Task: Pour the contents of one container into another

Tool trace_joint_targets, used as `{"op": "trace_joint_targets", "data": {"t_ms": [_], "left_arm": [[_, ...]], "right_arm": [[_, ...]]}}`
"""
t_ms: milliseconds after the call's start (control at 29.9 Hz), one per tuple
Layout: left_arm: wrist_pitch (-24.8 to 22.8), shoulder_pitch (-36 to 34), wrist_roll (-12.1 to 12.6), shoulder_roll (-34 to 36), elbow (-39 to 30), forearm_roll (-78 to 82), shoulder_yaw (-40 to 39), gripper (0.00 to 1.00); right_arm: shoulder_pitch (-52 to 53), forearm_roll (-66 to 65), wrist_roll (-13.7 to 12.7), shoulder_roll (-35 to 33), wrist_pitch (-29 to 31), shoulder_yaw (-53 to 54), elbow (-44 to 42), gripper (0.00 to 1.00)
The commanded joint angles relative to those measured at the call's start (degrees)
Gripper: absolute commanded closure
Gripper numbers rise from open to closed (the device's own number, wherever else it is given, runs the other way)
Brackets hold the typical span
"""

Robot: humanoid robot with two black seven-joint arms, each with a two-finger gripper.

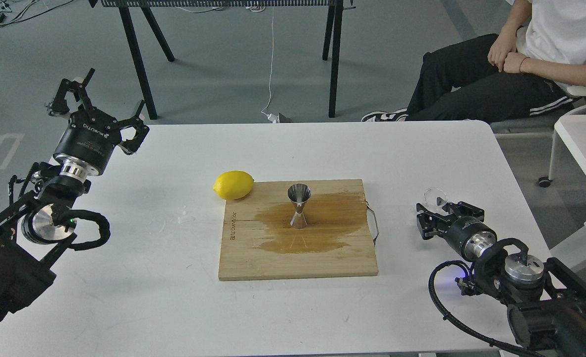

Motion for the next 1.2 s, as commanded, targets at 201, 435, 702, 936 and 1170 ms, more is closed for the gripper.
{"op": "trace_joint_targets", "data": {"t_ms": [201, 435, 702, 936, 1170], "left_arm": [[-0.08, 0.00, 0.00, 0.14, -0.01, 0.00, 0.00, 0.00], [-0.08, 0.00, 0.00, 0.14, -0.01, 0.00, 0.00, 0.00], [-0.16, 0.00, 0.00, 0.14, -0.01, 0.00, 0.00, 0.00], [-0.16, 0.00, 0.00, 0.41, -0.01, 0.00, 0.00, 0.00], [-0.08, 0.00, 0.00, 0.49, -0.10, 0.00, 0.00, 0.00]], "right_arm": [[-0.87, 0.01, 0.25, 0.00, 0.49, -0.03, 0.11, 0.12], [-0.87, 0.01, 0.34, 0.09, 0.66, 0.06, 0.02, 0.09], [-2.27, 0.10, -0.27, -0.44, 0.75, 0.76, 2.30, 0.06], [-7.99, 0.19, -0.36, -4.83, 5.66, 0.94, 14.51, 0.06], [-6.50, -0.16, 0.43, -7.73, 9.27, 3.48, 18.39, 0.01]]}}
